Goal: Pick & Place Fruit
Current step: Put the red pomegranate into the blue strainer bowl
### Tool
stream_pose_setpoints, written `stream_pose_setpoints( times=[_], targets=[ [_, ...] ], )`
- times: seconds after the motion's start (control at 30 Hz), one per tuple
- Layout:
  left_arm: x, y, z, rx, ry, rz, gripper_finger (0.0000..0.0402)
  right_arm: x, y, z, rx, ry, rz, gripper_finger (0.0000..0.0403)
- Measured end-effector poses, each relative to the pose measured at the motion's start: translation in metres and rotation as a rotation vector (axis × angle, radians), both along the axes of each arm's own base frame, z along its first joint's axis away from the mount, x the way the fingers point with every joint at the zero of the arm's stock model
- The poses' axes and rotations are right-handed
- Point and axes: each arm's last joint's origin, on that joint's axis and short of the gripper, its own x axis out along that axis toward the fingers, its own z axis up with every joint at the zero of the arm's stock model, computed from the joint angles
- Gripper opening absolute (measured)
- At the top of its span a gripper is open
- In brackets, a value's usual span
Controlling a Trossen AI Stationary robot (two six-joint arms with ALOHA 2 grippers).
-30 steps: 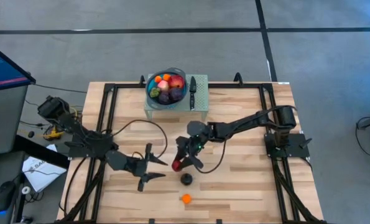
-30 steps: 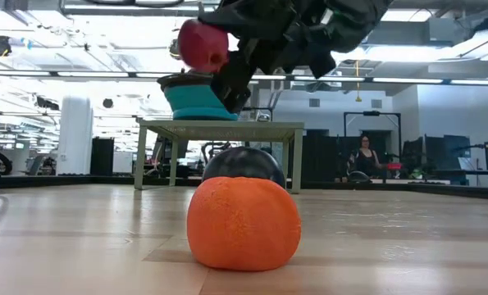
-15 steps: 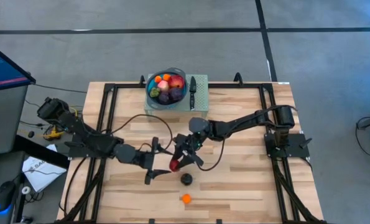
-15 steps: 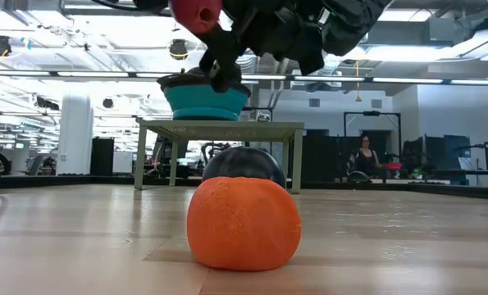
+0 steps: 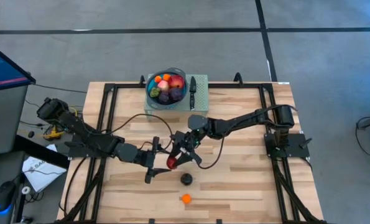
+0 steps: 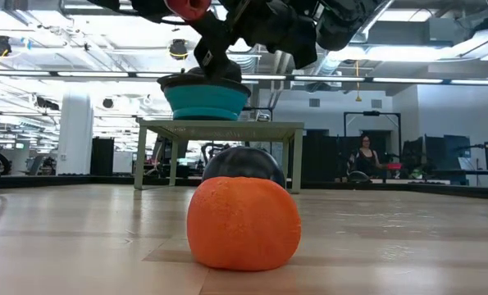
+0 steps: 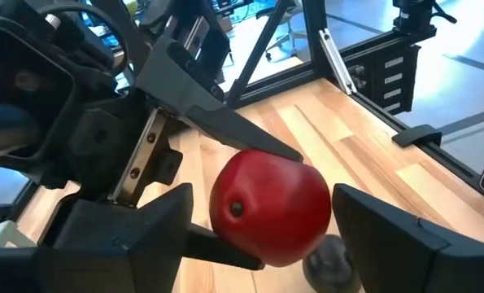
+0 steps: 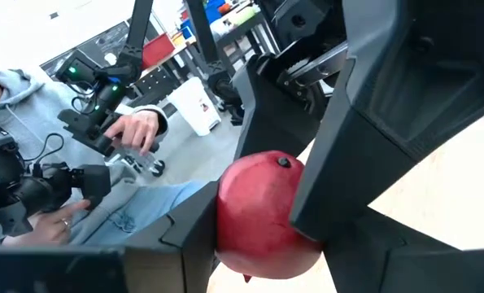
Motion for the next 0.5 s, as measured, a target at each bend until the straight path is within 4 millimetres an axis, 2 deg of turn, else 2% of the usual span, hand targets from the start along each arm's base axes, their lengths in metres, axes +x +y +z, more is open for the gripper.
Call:
stream_pose_setpoints(
  times=[0.13, 0.37, 0.5],
  targets=[
    [0.0000, 0.0000, -0.0001, 0.001, 0.000, -0.001, 0.0265, 0.0003, 0.0000, 0.0001, 0.000, -0.001, -0.001, 0.0183],
    [0.0009, 0.0019, -0.0002, -0.001, 0.003, -0.008, 0.0202, 0.0007, 0.0005, 0.0001, -0.018, -0.016, -0.019, 0.0207],
    [0.0011, 0.0024, -0.0001, -0.003, 0.003, -0.004, 0.0188, 0.0011, -0.0002, 0.0004, -0.022, -0.019, -0.031, 0.0232]
  ],
)
